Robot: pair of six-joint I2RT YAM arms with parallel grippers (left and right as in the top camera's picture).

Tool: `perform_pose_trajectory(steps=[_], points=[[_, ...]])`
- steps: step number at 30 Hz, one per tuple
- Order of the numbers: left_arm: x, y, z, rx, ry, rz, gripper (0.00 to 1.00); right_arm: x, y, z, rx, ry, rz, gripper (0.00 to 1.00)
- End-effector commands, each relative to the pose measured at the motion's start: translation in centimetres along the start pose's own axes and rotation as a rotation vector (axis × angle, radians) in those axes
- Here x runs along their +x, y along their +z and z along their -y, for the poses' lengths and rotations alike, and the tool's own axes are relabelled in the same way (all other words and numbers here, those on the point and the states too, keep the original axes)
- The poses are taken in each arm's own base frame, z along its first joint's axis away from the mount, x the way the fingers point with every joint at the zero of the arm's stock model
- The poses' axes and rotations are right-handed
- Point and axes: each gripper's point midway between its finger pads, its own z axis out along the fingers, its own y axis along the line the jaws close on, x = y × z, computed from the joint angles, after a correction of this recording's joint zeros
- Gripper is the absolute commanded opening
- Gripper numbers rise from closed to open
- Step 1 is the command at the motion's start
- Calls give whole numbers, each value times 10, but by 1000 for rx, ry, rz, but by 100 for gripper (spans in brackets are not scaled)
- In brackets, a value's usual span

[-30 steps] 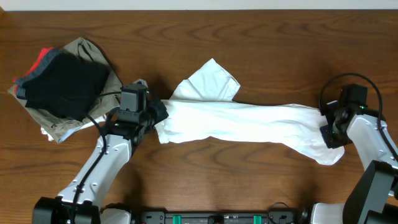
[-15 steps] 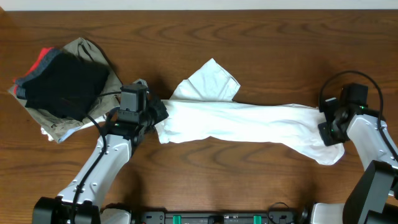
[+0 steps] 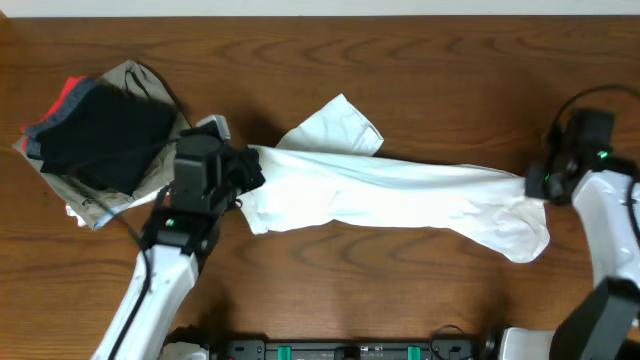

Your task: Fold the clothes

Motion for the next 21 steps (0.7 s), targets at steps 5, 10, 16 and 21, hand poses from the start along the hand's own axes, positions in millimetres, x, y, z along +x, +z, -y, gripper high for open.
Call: perform_pose_trajectory(steps=[5, 10, 16, 21], points=[[-64, -73, 59, 163, 72, 254, 6, -67, -137, 18, -21, 108, 316, 1], [-94, -129, 95, 269, 104, 398, 6, -67, -203, 29, -18, 123, 416, 1], [-118, -195, 127, 373, 135, 540, 6, -55, -270, 46, -14, 215, 549, 1], [-126, -231, 142, 427, 150, 613, 6, -49, -316, 63, 18, 259, 680, 1]])
